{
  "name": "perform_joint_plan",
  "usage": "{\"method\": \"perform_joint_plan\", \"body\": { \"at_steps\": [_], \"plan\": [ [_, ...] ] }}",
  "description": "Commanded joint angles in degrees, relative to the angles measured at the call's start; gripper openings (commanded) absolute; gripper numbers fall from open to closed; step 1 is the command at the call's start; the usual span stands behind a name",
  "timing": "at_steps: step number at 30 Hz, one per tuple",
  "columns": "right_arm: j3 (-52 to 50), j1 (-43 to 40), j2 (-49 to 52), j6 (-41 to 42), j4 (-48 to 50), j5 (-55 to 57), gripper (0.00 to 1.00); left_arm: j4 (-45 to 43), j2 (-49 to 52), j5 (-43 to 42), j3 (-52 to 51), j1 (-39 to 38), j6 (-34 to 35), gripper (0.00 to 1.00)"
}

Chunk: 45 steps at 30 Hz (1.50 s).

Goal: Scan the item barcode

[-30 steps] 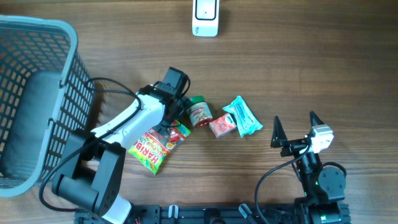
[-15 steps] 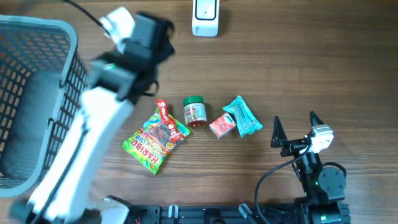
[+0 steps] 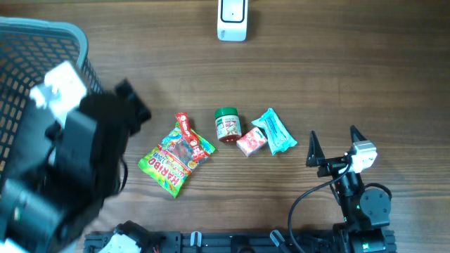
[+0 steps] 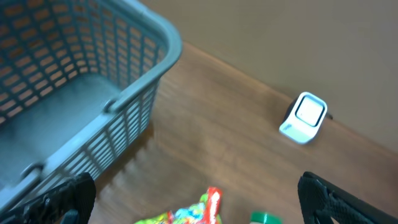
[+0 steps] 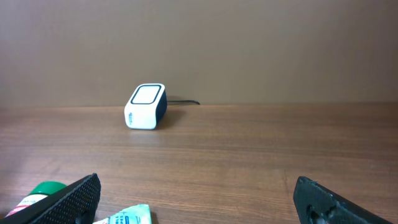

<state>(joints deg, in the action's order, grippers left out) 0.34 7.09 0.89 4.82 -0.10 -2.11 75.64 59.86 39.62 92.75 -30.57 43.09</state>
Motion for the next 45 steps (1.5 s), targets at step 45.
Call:
{"method": "perform_joint_plan", "body": {
  "at_steps": [45],
  "plan": [
    [0.0,0.2,-0.1,-0.3,0.2,-0.5,1.00,-48.2,-20.3,1.4,-54.1,-11.0,-27.7,1.00]
  ]
}}
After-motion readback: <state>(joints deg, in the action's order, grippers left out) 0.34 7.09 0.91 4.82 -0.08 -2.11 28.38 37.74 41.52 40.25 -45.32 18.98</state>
